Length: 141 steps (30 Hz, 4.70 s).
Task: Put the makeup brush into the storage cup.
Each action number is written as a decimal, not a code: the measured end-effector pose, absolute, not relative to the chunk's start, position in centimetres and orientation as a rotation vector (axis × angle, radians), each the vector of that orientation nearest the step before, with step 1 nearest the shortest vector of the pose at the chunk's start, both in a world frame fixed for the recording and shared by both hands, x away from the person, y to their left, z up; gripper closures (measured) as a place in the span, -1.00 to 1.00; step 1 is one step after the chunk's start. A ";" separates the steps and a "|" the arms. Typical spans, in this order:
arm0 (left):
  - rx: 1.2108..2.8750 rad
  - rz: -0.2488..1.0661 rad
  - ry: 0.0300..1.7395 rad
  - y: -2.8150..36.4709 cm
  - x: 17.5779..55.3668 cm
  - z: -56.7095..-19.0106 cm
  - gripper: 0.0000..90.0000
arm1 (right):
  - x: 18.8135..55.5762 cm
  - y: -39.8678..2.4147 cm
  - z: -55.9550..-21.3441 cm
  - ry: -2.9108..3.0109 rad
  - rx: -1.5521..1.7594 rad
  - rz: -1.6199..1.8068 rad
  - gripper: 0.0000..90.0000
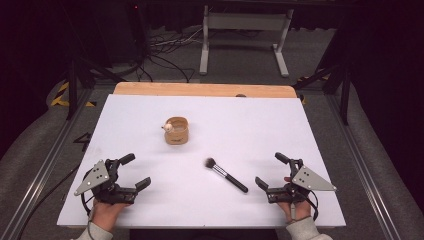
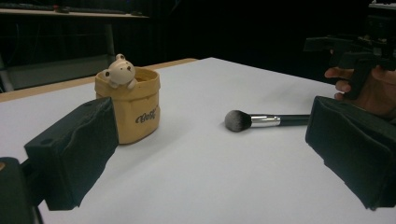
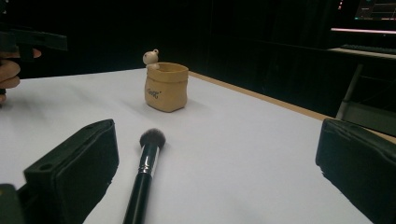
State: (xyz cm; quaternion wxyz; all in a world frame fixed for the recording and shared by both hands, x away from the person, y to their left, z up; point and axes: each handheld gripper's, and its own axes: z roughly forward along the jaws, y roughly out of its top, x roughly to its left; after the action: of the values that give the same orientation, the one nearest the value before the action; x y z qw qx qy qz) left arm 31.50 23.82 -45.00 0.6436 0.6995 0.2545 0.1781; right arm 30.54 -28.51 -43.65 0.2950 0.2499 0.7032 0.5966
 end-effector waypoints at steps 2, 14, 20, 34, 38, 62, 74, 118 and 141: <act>1.593 0.405 0.580 23.8 31.5 -45.0 -0.93 | 30.6 -28.5 -43.7 1.872 0.667 1.588 -1.00; 1.592 0.407 0.569 23.7 31.5 -44.9 -0.93 | 30.4 -28.3 -43.5 1.882 0.650 1.593 -1.00; 1.596 0.402 0.569 23.7 31.4 -44.8 -0.93 | 30.1 -27.3 -43.0 1.892 0.614 1.616 -1.00; 1.609 0.410 0.549 23.4 31.3 -44.7 -0.93 | 29.4 -24.4 -43.0 1.967 0.524 1.653 -1.00; 1.613 0.409 0.542 23.4 31.3 -44.7 -0.93 | 29.3 -24.0 -43.0 1.980 0.509 1.663 -1.00; 1.622 0.423 0.530 23.1 31.3 -44.6 -0.94 | 31.7 -22.6 -39.7 2.201 0.531 1.519 -1.00; 1.667 0.429 0.528 22.8 31.3 -44.8 -0.98 | 33.5 -20.6 -37.9 2.415 0.528 1.292 -1.00; 1.630 0.423 0.563 23.8 31.4 -44.6 -0.96 | 37.9 -16.5 -36.0 2.868 0.508 0.623 -0.80; 1.558 0.393 0.534 24.4 31.3 -44.3 -0.96 | 39.6 -14.6 -38.4 3.012 0.664 0.339 -0.32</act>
State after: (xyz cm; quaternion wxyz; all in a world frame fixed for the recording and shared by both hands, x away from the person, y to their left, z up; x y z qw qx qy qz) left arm 31.26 24.39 -44.34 0.6627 0.6891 0.2362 0.1737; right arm 39.58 -14.62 -38.40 0.0194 0.2139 0.9705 0.1093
